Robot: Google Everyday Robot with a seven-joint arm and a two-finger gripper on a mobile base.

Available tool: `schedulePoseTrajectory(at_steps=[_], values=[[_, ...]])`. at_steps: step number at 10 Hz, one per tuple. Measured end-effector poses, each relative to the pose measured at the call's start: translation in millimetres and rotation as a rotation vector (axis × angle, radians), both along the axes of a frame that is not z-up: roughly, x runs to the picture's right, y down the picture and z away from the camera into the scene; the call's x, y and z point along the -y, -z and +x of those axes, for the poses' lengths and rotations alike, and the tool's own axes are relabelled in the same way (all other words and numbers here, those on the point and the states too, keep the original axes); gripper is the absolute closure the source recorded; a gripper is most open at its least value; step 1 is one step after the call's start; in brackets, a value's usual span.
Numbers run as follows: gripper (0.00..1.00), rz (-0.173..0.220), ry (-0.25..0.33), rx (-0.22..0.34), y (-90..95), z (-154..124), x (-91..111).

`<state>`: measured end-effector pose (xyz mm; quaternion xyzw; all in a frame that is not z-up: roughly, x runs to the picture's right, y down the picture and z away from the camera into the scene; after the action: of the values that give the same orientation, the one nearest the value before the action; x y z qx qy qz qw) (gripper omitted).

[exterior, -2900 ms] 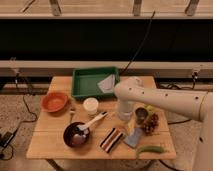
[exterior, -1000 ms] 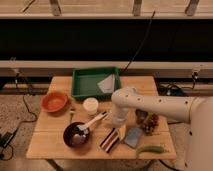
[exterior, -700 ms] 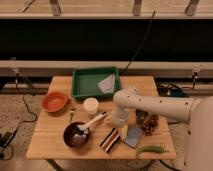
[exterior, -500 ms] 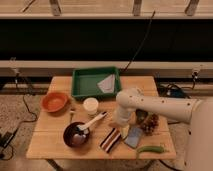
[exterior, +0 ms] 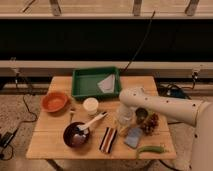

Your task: Place eraser in paper cup

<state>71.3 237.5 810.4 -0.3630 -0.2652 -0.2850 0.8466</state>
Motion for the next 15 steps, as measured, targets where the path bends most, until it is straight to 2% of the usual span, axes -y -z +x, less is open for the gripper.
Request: schedulePoseTrajectory(at_steps=[1,5,8,9,12,13,15], values=[[1.0,0.004,0.001,0.006,3.2,-1,2],[0.97,0.031,0.021,-0.003,6.7,2,12],[0.64,0.07,0.045,-0.03,-0.9,4,17],[0.56,0.075,0.05,-0.034,-2.0,5,18],[0.25,0.106,0.069,-0.035,1.4,7,23],[0.21,0.113,0.073,-0.034,3.3,7,25],[0.2,0.125,0.088,-0.024,7.7,5,24]])
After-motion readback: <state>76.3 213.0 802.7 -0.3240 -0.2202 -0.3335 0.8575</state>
